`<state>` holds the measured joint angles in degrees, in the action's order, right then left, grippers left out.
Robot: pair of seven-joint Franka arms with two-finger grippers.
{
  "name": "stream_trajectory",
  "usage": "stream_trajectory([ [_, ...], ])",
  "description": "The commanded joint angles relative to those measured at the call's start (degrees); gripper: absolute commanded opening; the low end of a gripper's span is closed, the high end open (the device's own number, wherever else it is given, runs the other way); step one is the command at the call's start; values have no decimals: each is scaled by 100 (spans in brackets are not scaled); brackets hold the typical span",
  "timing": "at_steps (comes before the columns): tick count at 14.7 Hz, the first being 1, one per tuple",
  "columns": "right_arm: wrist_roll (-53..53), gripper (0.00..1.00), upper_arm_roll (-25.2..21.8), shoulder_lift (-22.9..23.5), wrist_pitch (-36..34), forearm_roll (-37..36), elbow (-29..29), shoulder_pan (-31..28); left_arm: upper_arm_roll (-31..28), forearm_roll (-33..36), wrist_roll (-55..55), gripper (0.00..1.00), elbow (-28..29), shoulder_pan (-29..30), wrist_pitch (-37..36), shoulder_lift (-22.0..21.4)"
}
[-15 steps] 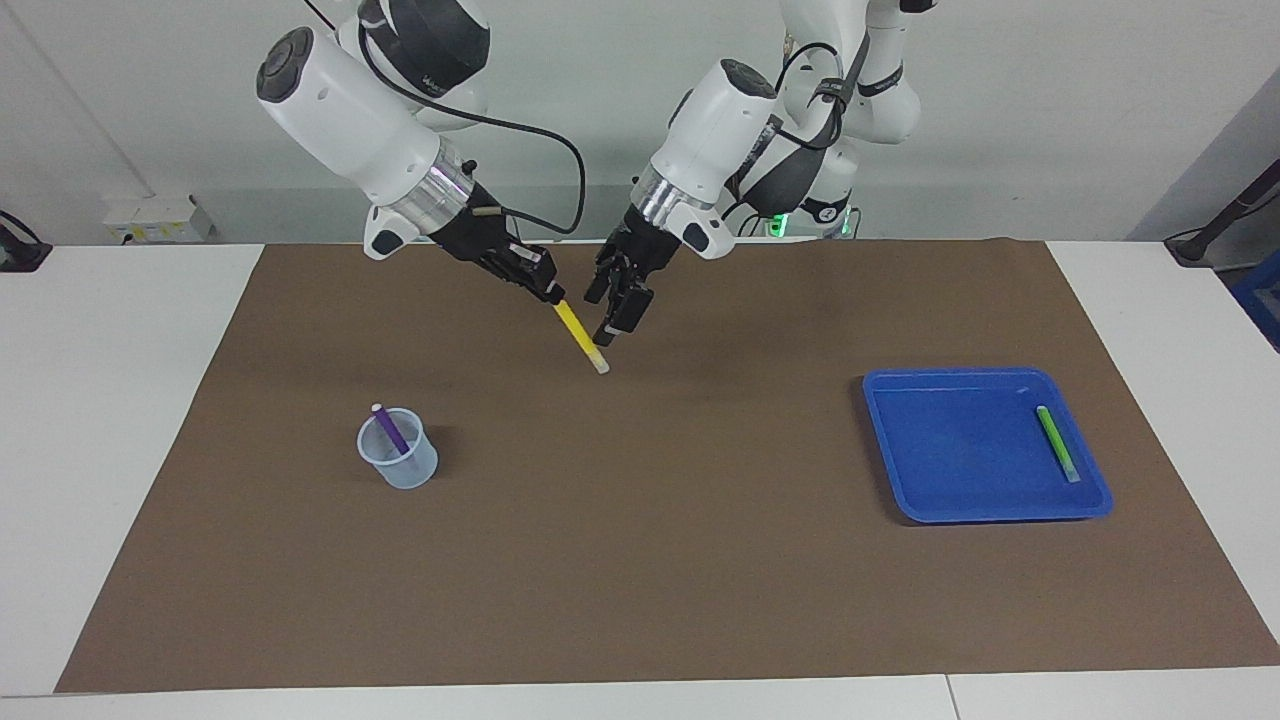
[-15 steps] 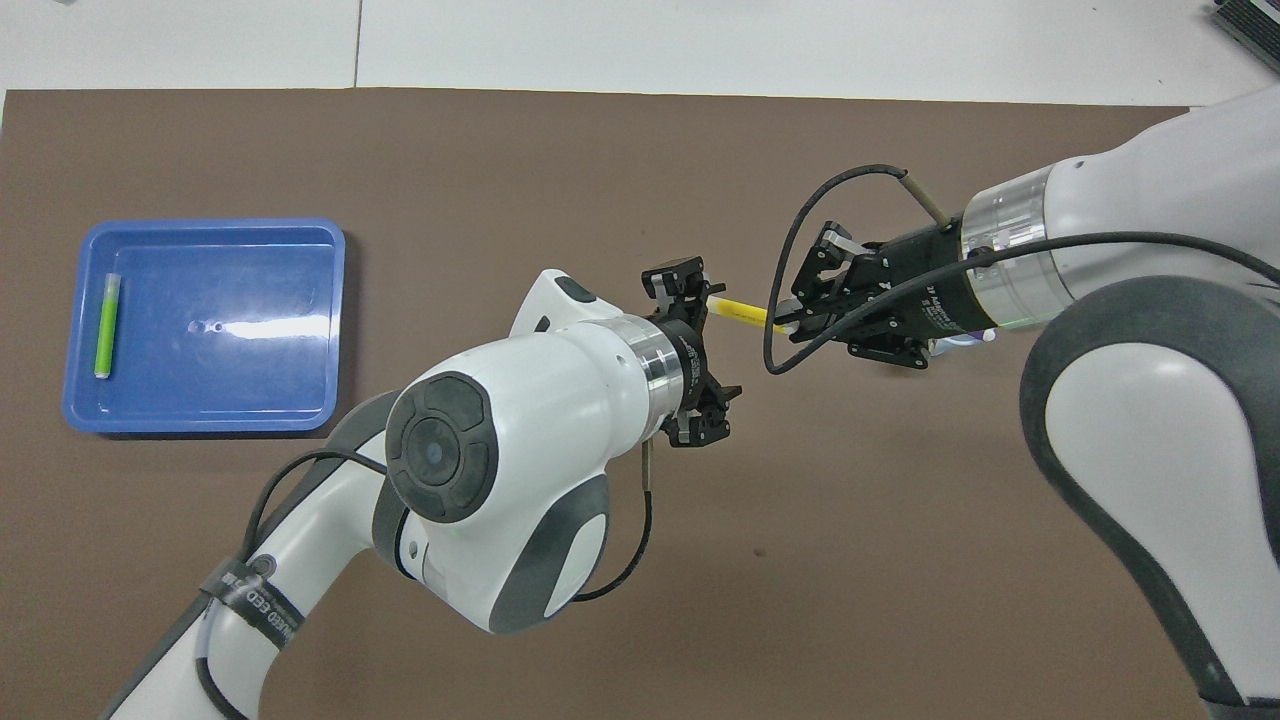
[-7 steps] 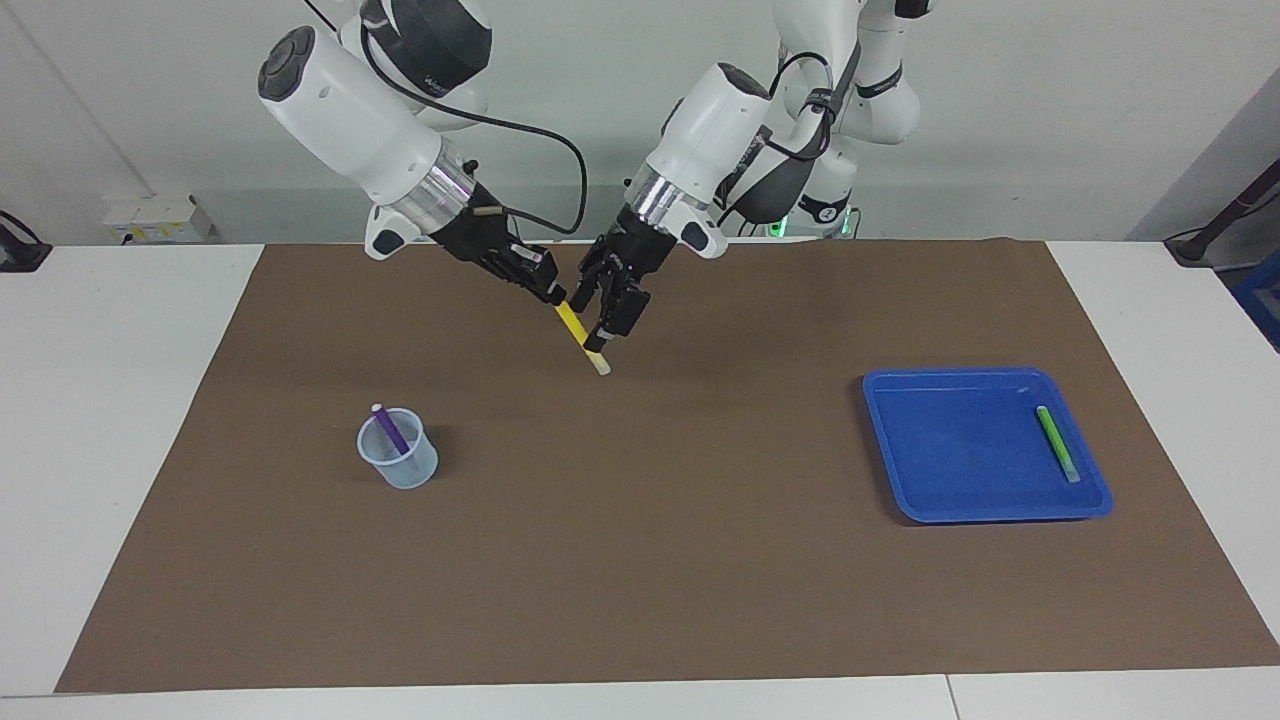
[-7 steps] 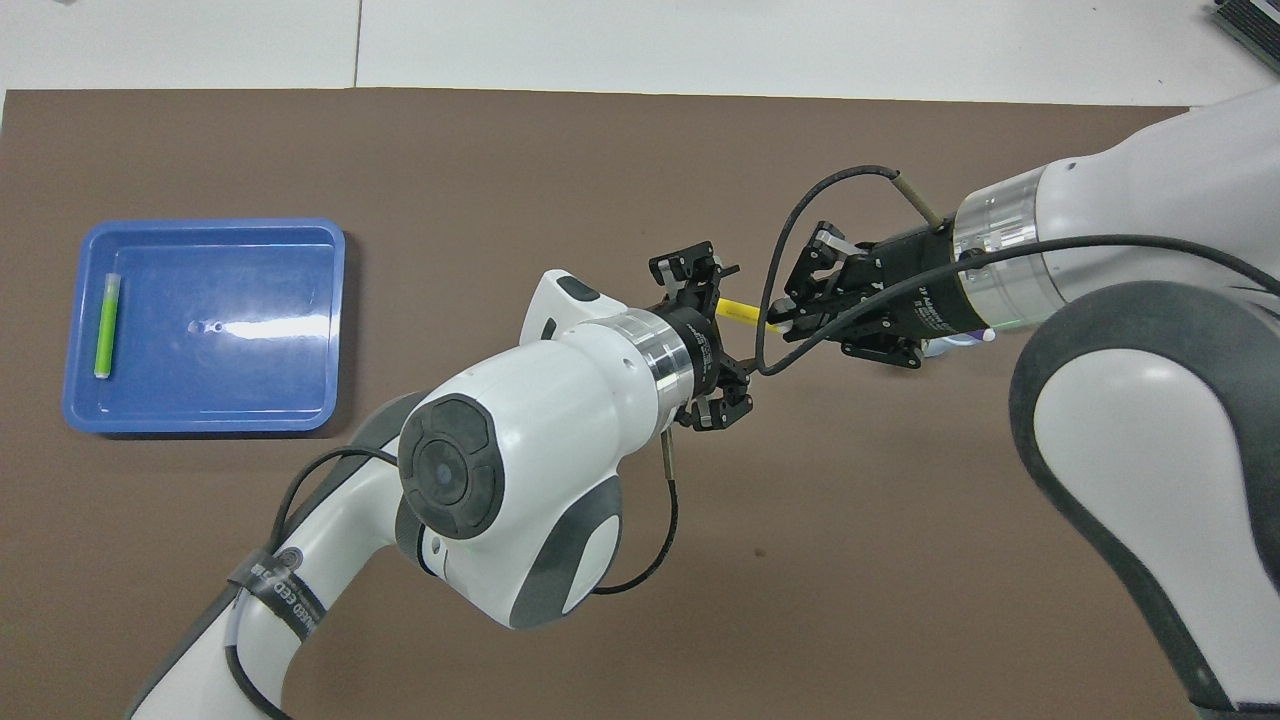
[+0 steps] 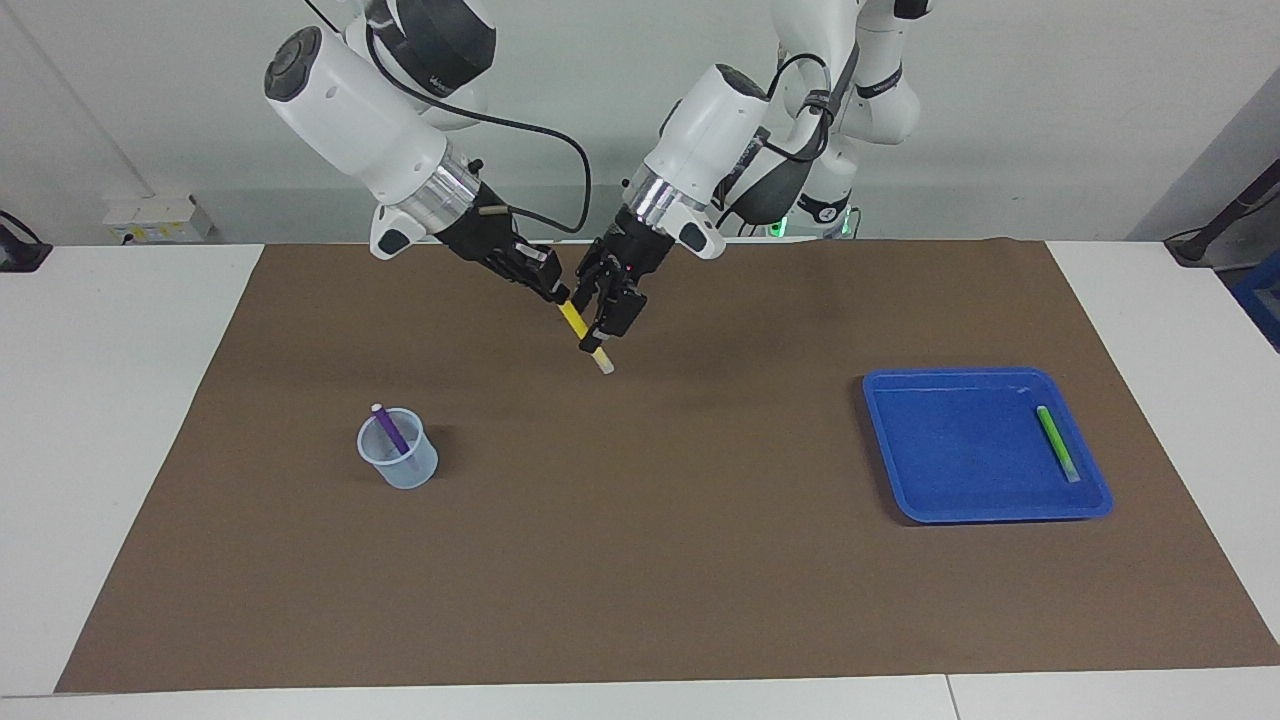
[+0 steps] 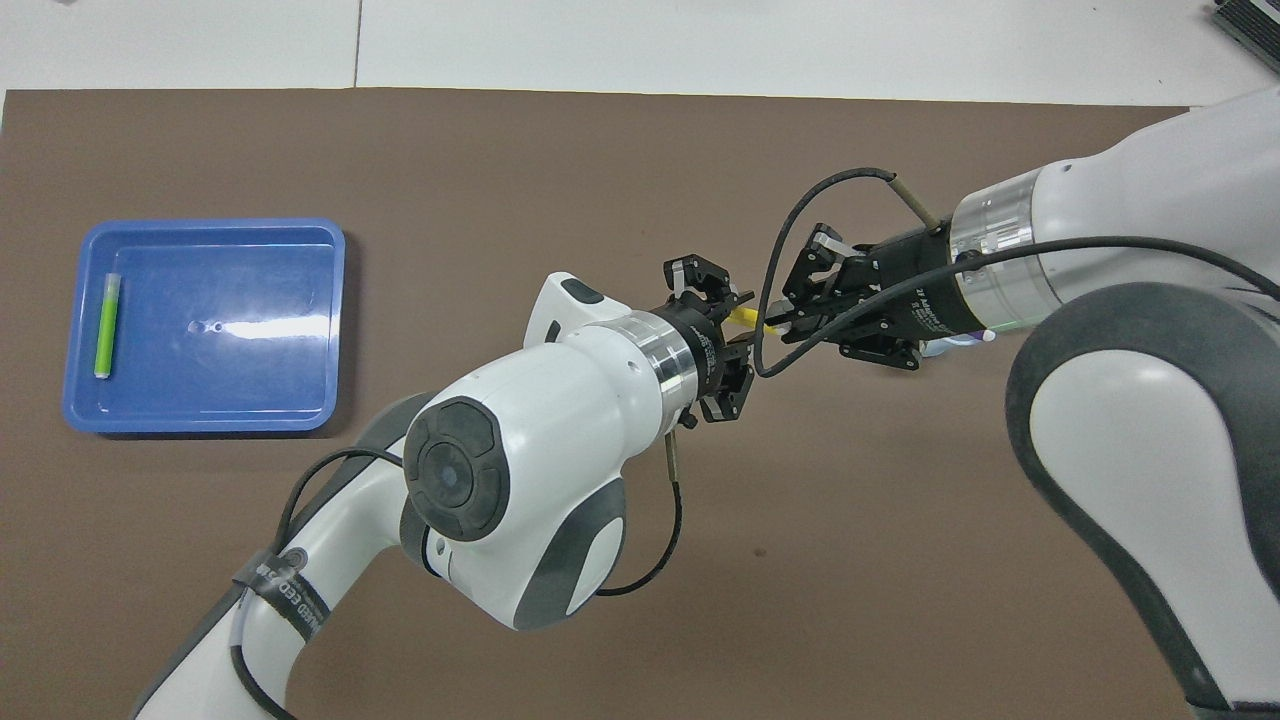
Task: Right arm passes pens to left for tray arrangement
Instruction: 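Carry the yellow pen to the tray with the left gripper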
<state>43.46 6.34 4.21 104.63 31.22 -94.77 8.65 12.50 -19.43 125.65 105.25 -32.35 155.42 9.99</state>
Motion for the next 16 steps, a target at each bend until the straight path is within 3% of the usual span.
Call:
stream_trajectory([
  [1, -13, 14, 16, -105, 119, 165, -173, -12, -64, 0, -102, 14, -119, -61, -30, 82],
  [3, -13, 18, 16, -131, 119, 165, -191, -12, -64, 9, -137, 0, -119, -61, -65, 82],
  [5, -56, 40, 16, -131, 128, 148, -191, -12, -64, 9, -269, 0, -128, -61, -91, 82],
  [7, -74, 100, 7, -105, 119, 78, -147, -30, -64, 44, -347, 0, -171, -53, -196, 82],
  [11, -574, 100, -37, -113, 14, -36, -77, -354, -64, 351, -820, 0, -224, 0, -433, 91],
  [16, -2013, 100, -54, -149, -74, -1142, -77, -934, -116, 361, -2857, 0, -233, 482, -1697, 21],
])
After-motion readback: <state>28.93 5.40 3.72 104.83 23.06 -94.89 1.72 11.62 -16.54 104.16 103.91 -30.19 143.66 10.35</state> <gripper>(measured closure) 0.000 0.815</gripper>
